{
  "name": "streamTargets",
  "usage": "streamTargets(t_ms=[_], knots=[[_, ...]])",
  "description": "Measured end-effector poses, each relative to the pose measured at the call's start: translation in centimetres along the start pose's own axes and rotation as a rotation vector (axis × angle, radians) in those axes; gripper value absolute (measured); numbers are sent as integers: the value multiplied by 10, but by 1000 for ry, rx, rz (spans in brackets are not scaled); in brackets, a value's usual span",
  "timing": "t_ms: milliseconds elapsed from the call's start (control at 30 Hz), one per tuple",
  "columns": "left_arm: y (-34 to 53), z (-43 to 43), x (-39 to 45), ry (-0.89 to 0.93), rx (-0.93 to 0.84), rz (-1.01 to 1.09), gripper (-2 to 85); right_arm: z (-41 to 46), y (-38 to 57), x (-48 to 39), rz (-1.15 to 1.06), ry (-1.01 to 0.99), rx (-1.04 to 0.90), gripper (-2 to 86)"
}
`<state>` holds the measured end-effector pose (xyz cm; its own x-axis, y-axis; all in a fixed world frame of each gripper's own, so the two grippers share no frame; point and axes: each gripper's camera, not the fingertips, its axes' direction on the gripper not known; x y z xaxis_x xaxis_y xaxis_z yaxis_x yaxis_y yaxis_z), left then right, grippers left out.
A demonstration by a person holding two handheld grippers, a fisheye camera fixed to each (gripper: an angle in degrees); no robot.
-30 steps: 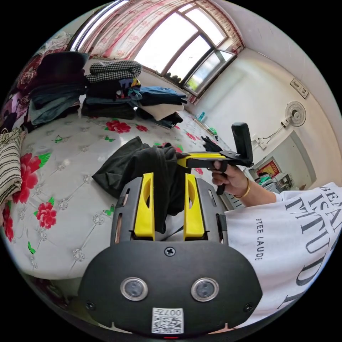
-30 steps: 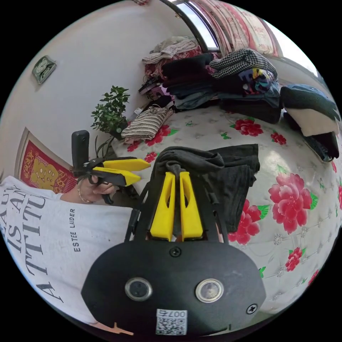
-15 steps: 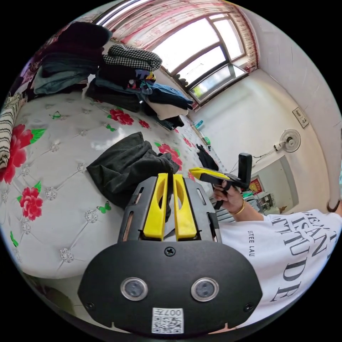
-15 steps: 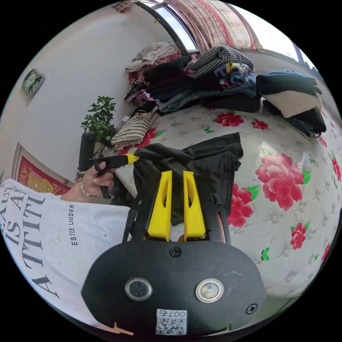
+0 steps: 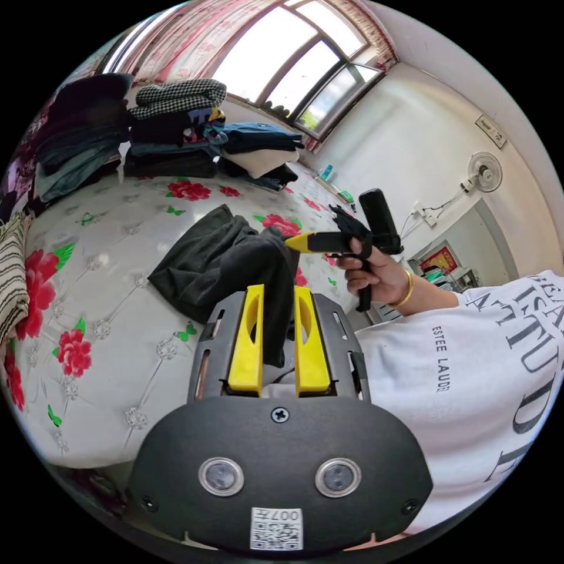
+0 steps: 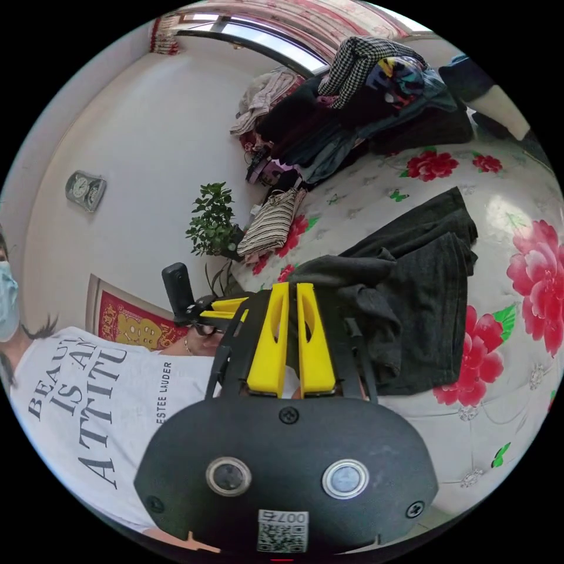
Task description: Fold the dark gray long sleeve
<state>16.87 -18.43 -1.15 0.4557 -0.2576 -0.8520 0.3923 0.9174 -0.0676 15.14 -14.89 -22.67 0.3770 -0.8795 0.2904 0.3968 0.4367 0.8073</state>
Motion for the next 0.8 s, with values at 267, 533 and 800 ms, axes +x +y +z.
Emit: streamTargets(t_ms=[267, 533, 800], knots=[[-5, 75, 44, -192, -87, 41, 26, -32, -7, -40, -21, 43, 48, 1], [-13, -18, 43, -171, 122, 4, -8, -140, 17, -112, -222, 325, 113, -1], [-3, -131, 119, -235, 474, -14, -9, -307, 61, -224, -409, 499, 425, -2]])
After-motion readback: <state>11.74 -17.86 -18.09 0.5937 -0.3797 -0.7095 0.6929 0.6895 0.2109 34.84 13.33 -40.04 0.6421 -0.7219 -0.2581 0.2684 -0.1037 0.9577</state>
